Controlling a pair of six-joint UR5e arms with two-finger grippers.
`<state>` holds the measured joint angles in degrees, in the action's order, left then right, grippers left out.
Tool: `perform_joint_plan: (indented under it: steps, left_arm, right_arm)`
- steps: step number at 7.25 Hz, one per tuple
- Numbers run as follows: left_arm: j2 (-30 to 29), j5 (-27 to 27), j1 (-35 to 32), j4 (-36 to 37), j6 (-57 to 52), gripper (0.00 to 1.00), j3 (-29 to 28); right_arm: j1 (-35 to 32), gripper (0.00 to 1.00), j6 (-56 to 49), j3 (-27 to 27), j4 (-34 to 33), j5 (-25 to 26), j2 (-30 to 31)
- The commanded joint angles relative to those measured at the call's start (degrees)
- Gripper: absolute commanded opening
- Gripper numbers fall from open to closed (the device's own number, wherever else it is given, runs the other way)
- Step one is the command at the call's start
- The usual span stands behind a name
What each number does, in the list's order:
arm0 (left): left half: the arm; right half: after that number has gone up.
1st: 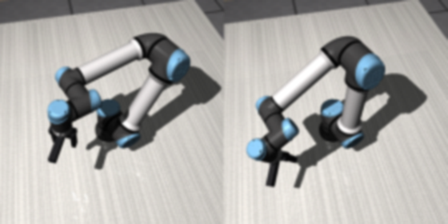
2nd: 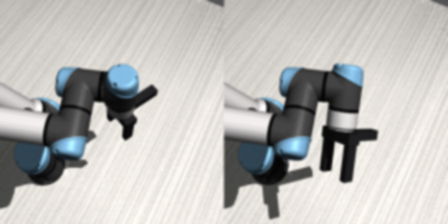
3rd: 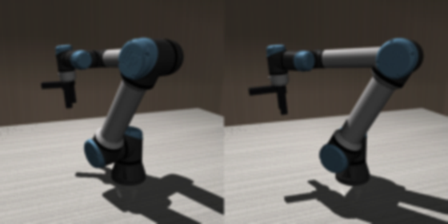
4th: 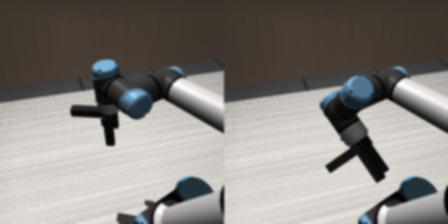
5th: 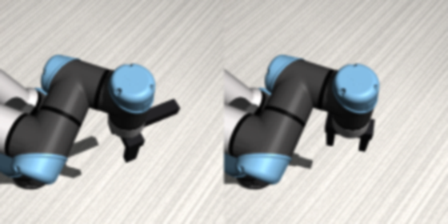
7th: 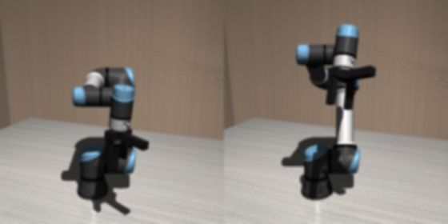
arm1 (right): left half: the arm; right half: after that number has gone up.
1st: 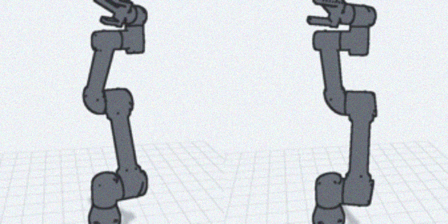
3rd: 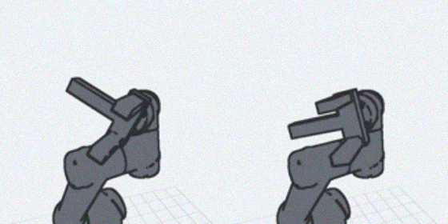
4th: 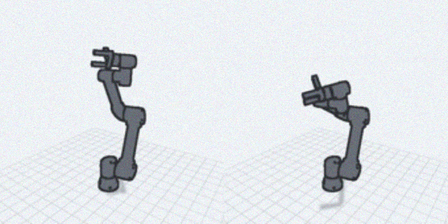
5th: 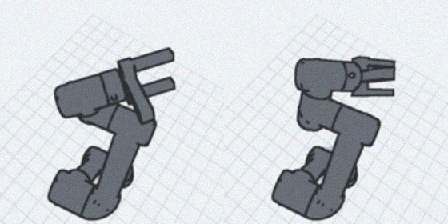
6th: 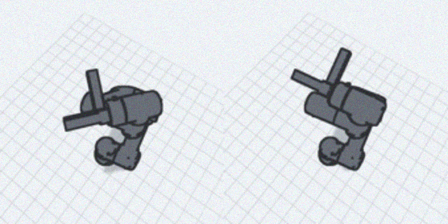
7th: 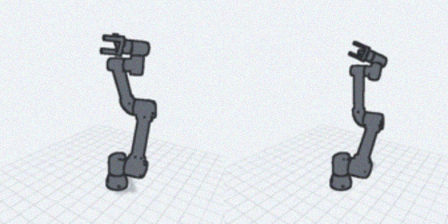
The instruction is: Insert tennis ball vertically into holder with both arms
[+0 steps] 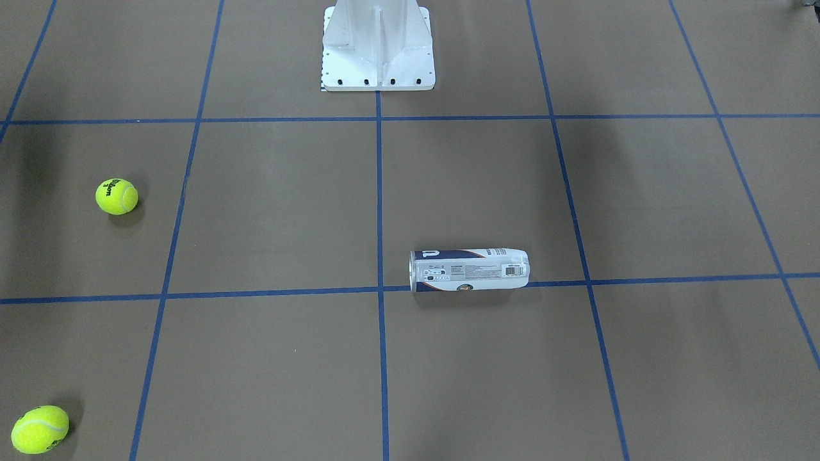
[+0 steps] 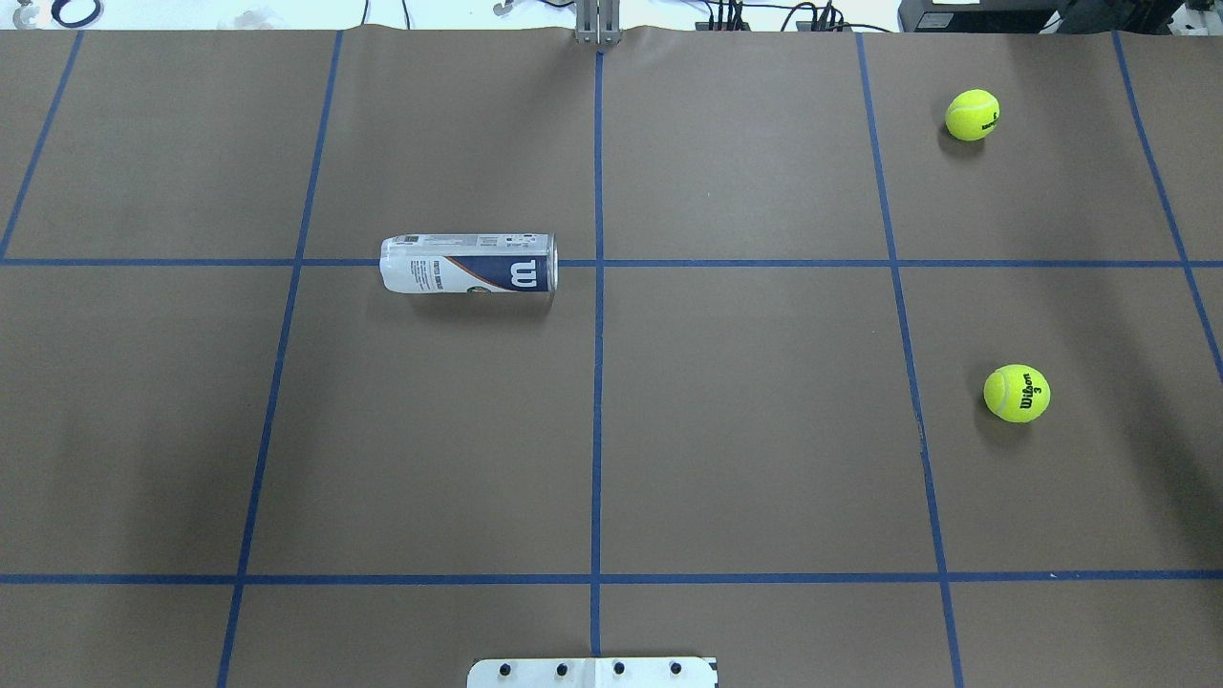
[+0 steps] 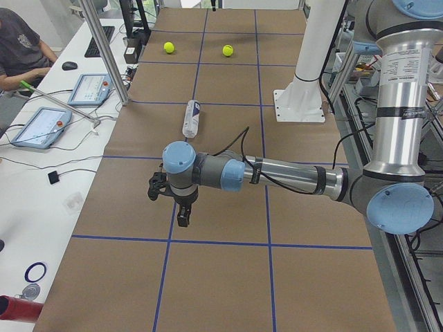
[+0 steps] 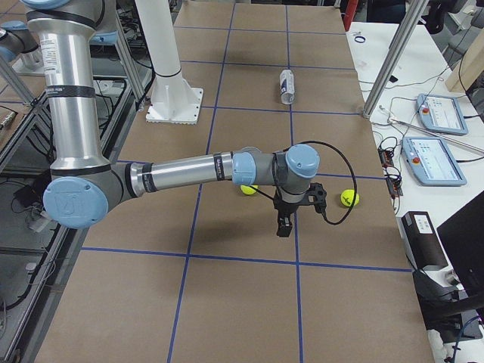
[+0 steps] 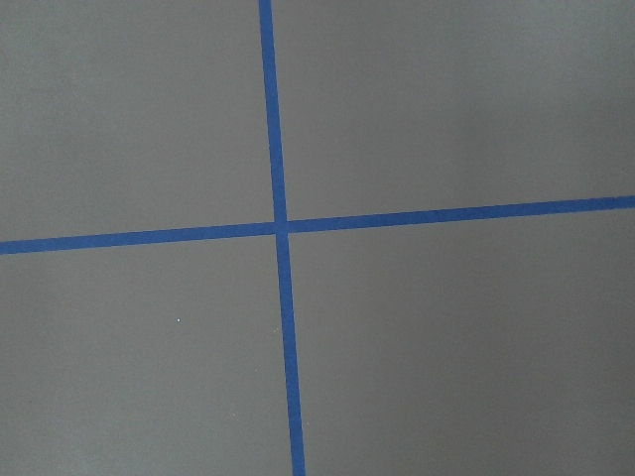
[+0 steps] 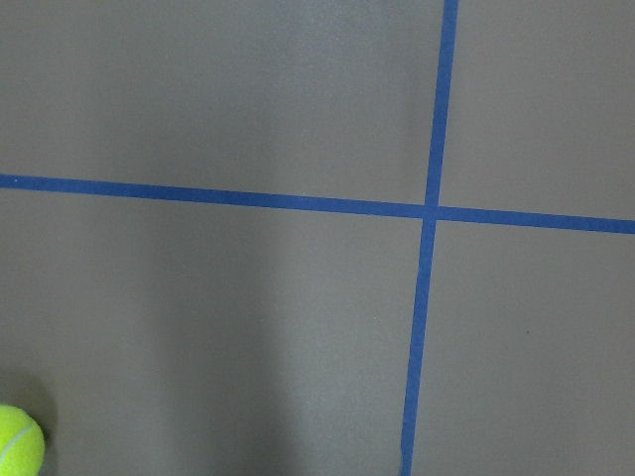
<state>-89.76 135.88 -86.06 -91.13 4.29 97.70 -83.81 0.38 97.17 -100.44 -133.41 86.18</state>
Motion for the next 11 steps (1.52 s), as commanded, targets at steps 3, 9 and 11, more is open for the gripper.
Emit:
perform_joint_plan:
  steps: [3, 9, 11]
  left_arm:
    - [0.37, 0.00, 0.01, -0.19, 0.02, 1.00, 0.03]
    - [1.43, 0.44, 0.10, -0.45, 0.19, 1.00, 0.56]
    - [1.25, 0.52, 0.27, -0.80, 0.28, 1.00, 0.38]
  right_arm:
    - [-0.13, 1.00, -0.82, 0.12, -0.64, 0.52, -0.14]
    - [-0.13, 1.00, -0.20, 0.12, 0.06, 0.35, 0.48]
    - [-0.04, 1.00, -0.12, 0.12, 0.07, -0.09, 0.57]
